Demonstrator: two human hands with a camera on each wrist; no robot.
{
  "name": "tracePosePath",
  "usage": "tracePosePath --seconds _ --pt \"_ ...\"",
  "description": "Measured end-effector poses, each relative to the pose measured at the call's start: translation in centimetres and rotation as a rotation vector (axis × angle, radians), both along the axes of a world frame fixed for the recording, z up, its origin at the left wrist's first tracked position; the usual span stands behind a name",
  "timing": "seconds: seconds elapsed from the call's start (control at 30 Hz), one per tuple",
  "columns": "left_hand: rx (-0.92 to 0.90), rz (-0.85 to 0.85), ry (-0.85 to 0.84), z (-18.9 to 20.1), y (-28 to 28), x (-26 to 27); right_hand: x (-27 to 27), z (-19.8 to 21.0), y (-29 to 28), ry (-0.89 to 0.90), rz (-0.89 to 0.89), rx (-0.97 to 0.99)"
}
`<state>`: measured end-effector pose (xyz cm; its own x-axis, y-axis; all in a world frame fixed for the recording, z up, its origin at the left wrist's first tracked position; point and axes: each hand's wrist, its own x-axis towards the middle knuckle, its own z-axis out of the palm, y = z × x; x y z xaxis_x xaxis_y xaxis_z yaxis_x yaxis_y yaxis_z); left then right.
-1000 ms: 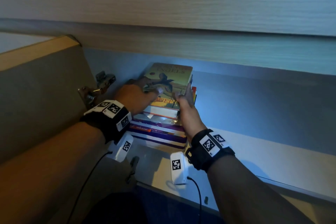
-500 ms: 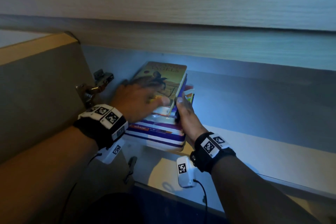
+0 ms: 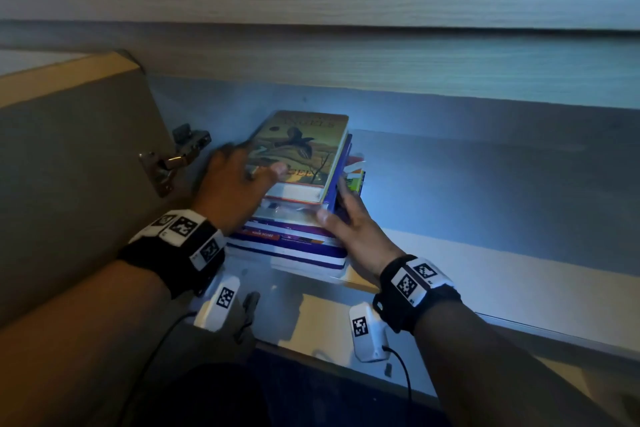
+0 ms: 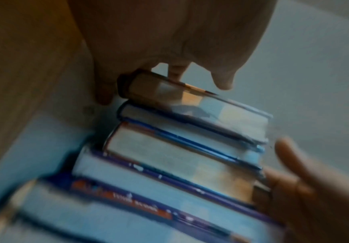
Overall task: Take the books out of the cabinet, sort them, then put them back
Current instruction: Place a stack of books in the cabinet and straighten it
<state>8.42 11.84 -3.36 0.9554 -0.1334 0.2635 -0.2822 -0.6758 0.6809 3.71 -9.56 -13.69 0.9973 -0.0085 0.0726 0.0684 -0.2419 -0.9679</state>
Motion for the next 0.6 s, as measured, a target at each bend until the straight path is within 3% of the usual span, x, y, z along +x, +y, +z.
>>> tracePosePath --seconds 0.07,0.13,0.3,0.6 --pt "-0.283 -0.01 0.113 -0.5 0.6 0.0 0.1 -0.2 -0.1 -0.018 -0.008 -0.097" --pt "-0.456 0.004 0.187 -0.4 0.6 -0.3 0.2 -0.2 -0.3 -0.046 -0.042 -0.178" --pt "-0.317 -0.005 0.169 0.3 0.4 -0.5 -0.7 0.4 -0.2 -0.071 -0.072 -0.273" --pt "-0.326 -0.025 0.172 1.3 0.6 -1.1 -2.2 1.2 0.1 -0.096 -0.096 -0.479"
